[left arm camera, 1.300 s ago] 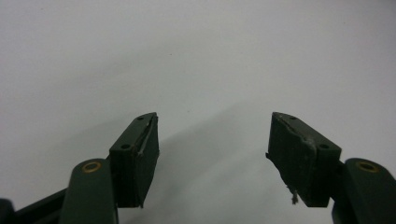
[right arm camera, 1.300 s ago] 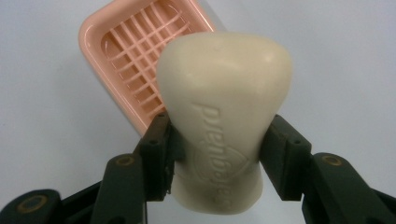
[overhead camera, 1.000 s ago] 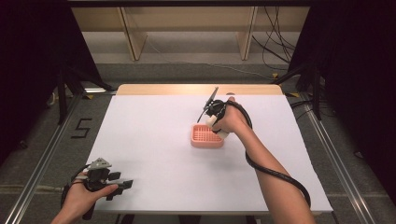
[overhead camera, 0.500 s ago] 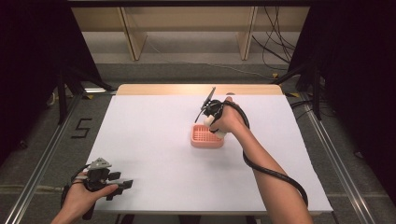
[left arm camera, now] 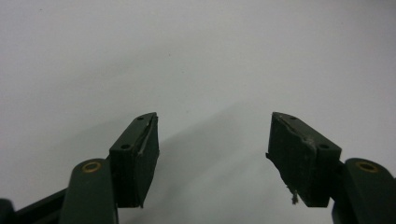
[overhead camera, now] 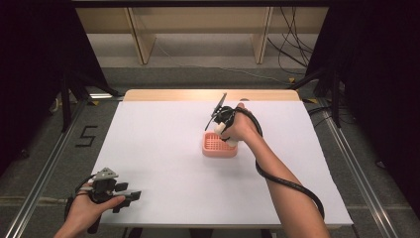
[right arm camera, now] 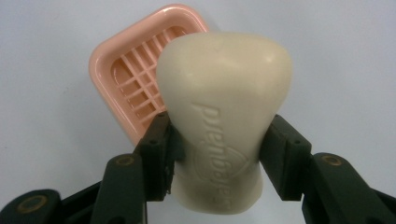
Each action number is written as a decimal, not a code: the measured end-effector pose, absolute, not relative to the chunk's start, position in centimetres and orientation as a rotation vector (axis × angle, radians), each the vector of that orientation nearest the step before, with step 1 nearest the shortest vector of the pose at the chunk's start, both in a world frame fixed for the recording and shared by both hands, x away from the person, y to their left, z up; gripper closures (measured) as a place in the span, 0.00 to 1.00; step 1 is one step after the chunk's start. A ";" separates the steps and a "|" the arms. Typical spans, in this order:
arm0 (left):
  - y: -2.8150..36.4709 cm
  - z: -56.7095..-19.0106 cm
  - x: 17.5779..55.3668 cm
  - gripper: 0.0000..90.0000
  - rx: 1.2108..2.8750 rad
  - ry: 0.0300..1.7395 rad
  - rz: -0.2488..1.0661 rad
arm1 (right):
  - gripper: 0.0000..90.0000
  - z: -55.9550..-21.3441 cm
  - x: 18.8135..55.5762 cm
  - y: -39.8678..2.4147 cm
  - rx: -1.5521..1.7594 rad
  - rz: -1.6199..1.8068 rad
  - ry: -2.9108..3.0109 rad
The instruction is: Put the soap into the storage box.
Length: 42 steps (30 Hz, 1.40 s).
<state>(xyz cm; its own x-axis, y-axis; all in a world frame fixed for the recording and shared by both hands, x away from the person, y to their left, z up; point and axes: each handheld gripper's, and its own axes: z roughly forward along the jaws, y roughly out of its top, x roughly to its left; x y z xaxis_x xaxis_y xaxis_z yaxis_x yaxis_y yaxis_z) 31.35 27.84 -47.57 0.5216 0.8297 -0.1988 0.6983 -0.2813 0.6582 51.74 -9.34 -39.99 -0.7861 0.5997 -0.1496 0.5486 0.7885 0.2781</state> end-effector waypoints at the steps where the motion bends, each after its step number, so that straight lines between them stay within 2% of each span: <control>1: 27.9 -47.6 31.4 0.37 2.053 1.237 0.237 | 0.56 -40.0 51.8 -9.2 0.858 0.327 2.763; 42: 27.9 -47.6 31.4 0.37 2.063 1.228 0.239 | 0.56 -41.6 52.0 -8.3 0.803 0.286 2.791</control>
